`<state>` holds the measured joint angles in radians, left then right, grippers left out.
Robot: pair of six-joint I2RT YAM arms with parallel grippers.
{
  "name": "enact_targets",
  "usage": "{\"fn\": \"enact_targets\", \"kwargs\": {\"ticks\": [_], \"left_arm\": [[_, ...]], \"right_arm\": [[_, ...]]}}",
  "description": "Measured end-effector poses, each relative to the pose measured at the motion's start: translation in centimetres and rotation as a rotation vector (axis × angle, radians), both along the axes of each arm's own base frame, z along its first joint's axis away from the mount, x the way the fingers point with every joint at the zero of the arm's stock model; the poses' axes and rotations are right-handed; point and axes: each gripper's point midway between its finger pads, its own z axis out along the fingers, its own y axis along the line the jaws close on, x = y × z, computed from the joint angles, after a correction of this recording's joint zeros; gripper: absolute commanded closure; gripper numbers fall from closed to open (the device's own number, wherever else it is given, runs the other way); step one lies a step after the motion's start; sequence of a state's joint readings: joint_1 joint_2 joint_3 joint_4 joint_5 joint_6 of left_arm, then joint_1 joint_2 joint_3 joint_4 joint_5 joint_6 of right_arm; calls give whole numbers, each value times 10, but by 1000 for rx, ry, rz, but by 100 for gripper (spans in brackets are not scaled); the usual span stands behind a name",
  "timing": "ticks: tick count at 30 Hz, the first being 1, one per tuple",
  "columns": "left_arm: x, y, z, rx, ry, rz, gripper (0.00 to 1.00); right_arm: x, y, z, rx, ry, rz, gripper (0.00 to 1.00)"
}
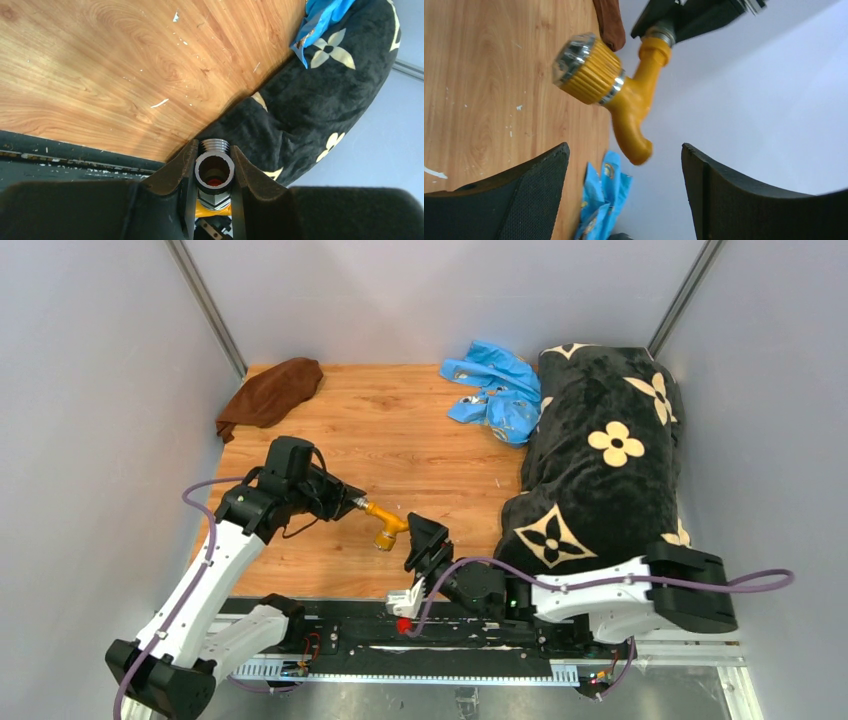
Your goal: Install the water faucets
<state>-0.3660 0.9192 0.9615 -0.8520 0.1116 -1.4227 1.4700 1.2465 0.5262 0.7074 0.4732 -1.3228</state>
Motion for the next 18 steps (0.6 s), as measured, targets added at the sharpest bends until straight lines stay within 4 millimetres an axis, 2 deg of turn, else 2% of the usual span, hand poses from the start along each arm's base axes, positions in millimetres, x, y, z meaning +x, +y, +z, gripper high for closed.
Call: {"fn": "enact_targets", "kwargs": {"ticks": [8, 12, 18], "left_arm": [[-4, 0, -2, 30, 58, -19, 100], [-7, 0, -6, 37, 81, -31, 100], [-9, -1, -7, 35, 90, -37, 100]], "right_arm": [[8, 27, -25, -97, -192, -25, 19], [9, 37, -18, -74, -227, -26, 22], [10, 46, -7, -27, -251, -32, 34]]}}
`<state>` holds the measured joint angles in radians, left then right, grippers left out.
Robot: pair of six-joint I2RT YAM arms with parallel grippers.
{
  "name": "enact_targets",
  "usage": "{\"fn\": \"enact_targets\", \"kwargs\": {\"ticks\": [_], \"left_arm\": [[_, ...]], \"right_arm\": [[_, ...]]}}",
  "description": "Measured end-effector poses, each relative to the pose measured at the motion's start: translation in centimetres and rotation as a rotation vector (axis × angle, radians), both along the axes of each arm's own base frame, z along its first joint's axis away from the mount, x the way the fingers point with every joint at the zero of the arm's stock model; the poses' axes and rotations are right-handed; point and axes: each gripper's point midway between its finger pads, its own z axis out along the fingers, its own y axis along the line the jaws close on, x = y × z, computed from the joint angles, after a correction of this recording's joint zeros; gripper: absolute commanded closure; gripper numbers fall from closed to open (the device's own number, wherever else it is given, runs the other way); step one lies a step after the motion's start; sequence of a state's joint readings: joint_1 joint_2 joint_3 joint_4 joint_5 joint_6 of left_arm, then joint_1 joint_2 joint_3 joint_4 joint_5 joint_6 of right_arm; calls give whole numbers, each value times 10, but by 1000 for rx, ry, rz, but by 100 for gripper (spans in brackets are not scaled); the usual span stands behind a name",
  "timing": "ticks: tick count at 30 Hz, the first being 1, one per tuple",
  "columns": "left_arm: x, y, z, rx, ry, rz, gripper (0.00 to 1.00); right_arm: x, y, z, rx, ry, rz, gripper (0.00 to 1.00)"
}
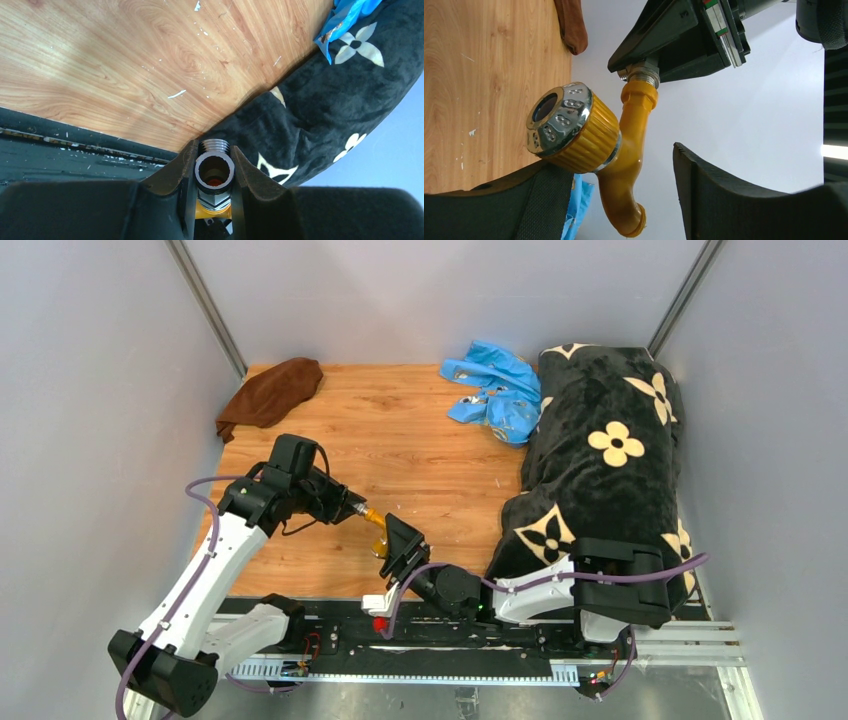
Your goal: Install the water faucets
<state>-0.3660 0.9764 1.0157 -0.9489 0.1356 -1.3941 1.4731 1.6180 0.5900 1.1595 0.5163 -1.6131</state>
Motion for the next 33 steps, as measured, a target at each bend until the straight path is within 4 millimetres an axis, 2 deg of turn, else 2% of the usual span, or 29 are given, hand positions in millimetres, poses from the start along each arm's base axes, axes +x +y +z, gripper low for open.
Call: {"fn": "enact_targets", "kwargs": {"ticks": [6, 13, 18, 21, 28, 33], "left_arm": [[0, -1, -1, -2, 7, -3, 100], [-2, 1, -5, 13, 19, -9, 100], [-1, 1, -6, 22, 18, -21, 100], [0, 0, -7, 19, 3, -34, 100], [22, -15, -6, -83, -217, -56, 100], [32, -22, 5, -123, -388, -96, 100]], "right_arm": [[0, 5, -8, -11, -15, -1, 56], [1, 5, -2, 36, -9, -4, 99], [1, 6, -7, 119, 90, 7, 100], [-1, 7, -7, 219, 232, 37, 100], [16, -6, -6, 531, 701, 112, 99], [25, -15, -7, 784, 1043, 207, 100]]}}
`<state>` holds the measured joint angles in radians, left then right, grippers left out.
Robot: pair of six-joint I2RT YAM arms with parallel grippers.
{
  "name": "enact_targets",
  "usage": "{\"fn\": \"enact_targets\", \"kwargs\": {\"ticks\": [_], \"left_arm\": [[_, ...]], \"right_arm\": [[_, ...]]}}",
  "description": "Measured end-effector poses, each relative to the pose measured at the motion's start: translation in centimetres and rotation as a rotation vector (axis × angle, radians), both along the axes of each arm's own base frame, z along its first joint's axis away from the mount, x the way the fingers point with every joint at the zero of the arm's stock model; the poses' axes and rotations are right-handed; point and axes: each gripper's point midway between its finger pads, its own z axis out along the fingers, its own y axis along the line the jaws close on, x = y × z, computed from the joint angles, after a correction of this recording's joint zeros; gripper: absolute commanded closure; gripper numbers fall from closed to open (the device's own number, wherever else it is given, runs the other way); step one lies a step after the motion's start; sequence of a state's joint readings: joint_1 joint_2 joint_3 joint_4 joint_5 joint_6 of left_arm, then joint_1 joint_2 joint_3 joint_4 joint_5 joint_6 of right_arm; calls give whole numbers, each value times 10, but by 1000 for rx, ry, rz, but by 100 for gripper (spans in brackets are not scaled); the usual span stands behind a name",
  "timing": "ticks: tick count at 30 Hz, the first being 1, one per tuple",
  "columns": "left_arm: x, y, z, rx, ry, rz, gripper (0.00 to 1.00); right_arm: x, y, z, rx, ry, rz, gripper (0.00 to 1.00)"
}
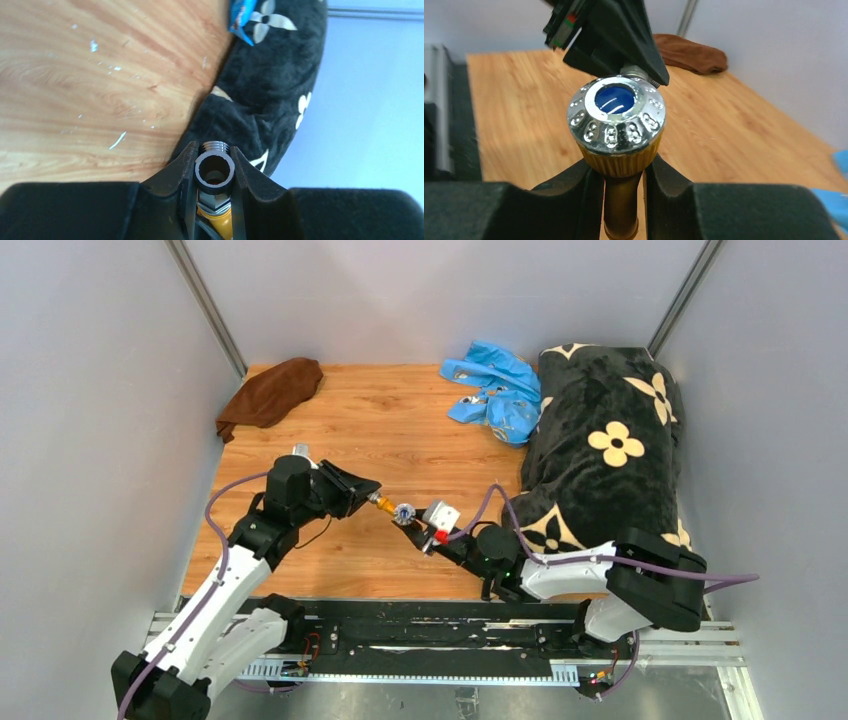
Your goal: Install the water faucets
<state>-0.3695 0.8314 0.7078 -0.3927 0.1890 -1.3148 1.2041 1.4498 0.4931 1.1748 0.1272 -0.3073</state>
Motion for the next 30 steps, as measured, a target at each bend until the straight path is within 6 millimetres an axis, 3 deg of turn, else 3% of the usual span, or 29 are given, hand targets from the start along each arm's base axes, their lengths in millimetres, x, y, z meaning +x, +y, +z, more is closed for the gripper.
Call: {"fn": "enact_targets", "kwargs": {"ticks": [8, 9, 11, 12, 13, 14, 18, 24, 28, 30], "left_arm": [[1, -7, 24, -47, -287, -66, 100], [2, -8, 28, -42, -318, -74, 100], [3, -9, 33, -38, -366, -84, 100], [2, -9, 35, -41, -398, -90, 100], [2, -8, 37, -40, -429, -86, 100], [2, -4, 38, -36, -458, -68, 100], [4, 10, 40, -25, -517, 3, 100], [8, 13, 43, -2, -484, 22, 100], [11, 17, 55, 27, -407, 49, 100], [14, 18, 64, 47, -345, 57, 100]], "right_arm": [[4, -7, 7, 382, 458, 164, 98], [5, -7, 8, 415, 508, 183, 91], [7, -9, 10, 476, 607, 222, 57], [6, -9, 12, 496, 643, 241, 45], [5, -10, 13, 510, 671, 255, 34], [7, -12, 14, 531, 696, 255, 29], [12, -31, 13, 578, 738, 220, 26], [-8, -72, -2, 539, 727, 160, 25], [-16, -84, 18, 416, 581, 111, 24], [-22, -81, 43, 311, 440, 81, 23]]}}
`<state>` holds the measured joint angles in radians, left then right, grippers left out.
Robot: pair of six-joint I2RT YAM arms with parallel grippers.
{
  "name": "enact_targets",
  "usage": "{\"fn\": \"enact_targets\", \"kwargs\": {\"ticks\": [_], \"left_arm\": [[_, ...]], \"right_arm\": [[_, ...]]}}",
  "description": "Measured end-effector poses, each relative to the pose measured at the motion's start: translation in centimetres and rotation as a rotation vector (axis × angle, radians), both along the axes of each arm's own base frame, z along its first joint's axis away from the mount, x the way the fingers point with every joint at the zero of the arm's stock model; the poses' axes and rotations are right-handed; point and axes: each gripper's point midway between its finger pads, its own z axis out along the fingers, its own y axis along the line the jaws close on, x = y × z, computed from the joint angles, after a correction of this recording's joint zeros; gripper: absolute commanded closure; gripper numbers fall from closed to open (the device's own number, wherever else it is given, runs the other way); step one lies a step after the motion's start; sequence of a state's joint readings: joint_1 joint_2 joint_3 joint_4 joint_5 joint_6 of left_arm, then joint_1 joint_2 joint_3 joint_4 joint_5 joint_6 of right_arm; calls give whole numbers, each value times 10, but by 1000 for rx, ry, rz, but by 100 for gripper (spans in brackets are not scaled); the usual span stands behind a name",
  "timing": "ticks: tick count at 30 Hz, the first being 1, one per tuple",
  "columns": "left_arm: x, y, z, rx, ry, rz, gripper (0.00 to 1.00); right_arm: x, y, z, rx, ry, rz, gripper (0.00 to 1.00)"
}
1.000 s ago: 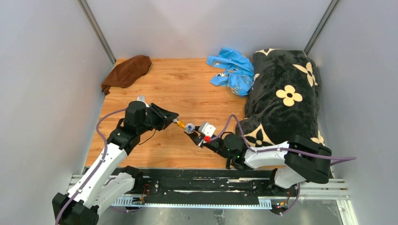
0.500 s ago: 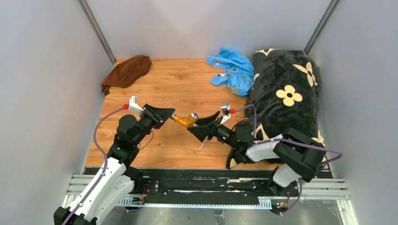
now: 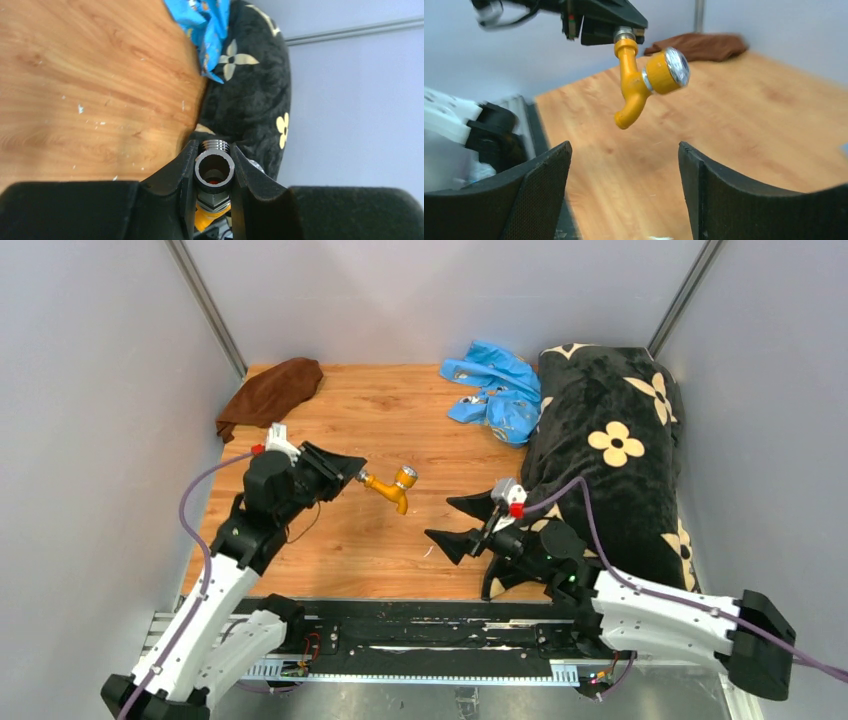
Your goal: Install the water faucets
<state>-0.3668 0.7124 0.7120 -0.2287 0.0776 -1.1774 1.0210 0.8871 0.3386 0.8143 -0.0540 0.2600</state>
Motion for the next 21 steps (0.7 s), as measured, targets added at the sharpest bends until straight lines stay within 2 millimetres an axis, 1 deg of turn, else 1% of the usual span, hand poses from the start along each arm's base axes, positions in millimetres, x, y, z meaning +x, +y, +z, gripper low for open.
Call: {"fn": "enact_targets", "kwargs": {"ticks": [2, 3, 5, 7, 8, 12, 14, 16, 19, 21], "left_arm": [[3, 0, 5, 35, 95, 8, 100], [6, 0, 10, 56, 146, 11, 100], [12, -2, 19, 98, 232, 9, 100], [18, -5, 17, 126, 296, 7, 100], [18, -5, 11, 138, 332, 6, 100], [4, -2, -22, 175, 496, 8, 100], [-2, 0, -30, 182, 540, 11, 100], [-6, 1, -34, 185, 565, 10, 100], [-10, 1, -38, 187, 586, 8, 100], [-11, 1, -40, 186, 594, 7, 100]], "right_arm": [[-7, 3, 21, -110, -141, -23, 23], [-7, 3, 26, -171, -207, -44, 23], [-8, 2, 26, -313, -337, -93, 22], [-7, 2, 13, -483, -474, -130, 21], [-7, 3, 5, -574, -555, -148, 21], [-1, 12, -26, -884, -832, -189, 20], [5, 16, -36, -991, -942, -211, 20], [10, 20, -38, -1046, -1016, -234, 19], [15, 31, -36, -1073, -1102, -275, 19], [17, 38, -38, -1084, -1141, -287, 19]]}}
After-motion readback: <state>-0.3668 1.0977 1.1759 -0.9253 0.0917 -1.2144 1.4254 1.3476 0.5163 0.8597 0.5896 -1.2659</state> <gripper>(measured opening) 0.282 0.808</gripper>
